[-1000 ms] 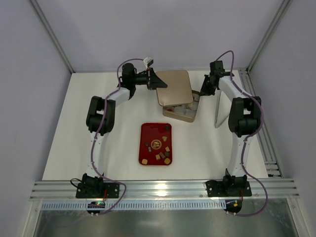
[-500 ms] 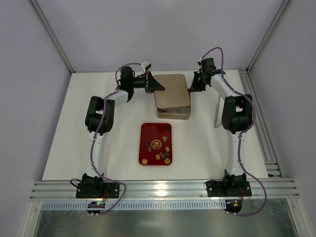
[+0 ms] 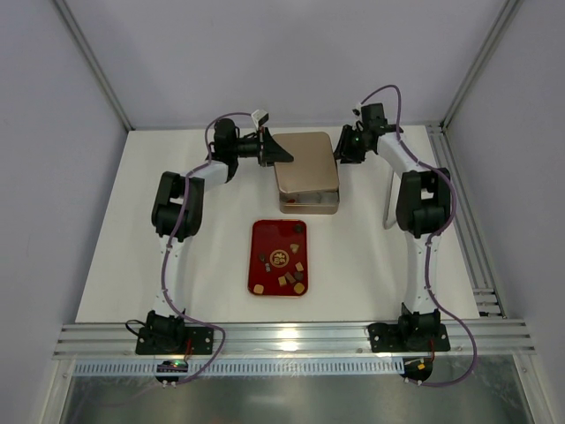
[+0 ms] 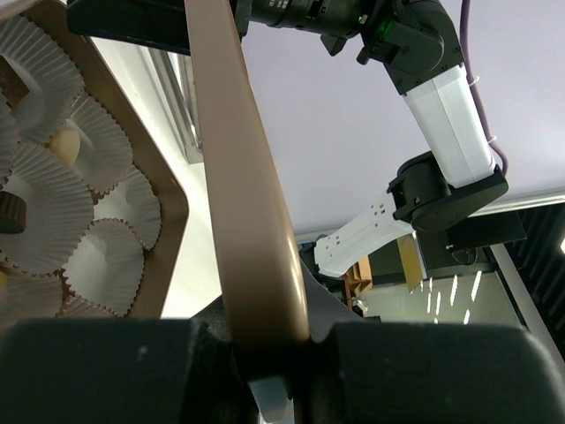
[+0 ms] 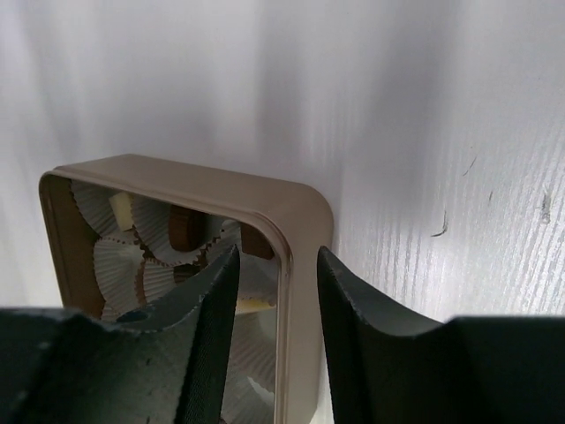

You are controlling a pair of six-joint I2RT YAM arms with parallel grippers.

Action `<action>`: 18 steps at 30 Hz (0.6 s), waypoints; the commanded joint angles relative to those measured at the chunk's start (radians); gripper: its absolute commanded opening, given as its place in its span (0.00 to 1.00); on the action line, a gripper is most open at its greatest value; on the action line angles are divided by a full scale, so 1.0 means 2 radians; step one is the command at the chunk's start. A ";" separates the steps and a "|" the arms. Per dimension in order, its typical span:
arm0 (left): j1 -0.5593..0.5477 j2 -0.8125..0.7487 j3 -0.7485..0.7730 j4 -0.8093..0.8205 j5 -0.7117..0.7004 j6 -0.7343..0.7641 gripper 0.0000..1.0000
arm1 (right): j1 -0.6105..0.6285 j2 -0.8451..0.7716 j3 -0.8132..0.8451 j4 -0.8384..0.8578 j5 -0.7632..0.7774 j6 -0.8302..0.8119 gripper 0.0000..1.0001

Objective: Pack the chocolate

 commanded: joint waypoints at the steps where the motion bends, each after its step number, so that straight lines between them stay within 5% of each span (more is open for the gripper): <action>1: 0.004 -0.010 0.003 0.030 0.015 -0.005 0.00 | -0.010 -0.033 -0.003 0.038 -0.014 0.026 0.44; 18: -0.003 0.036 0.044 0.028 0.028 -0.031 0.02 | -0.036 -0.129 -0.168 0.139 -0.004 0.136 0.49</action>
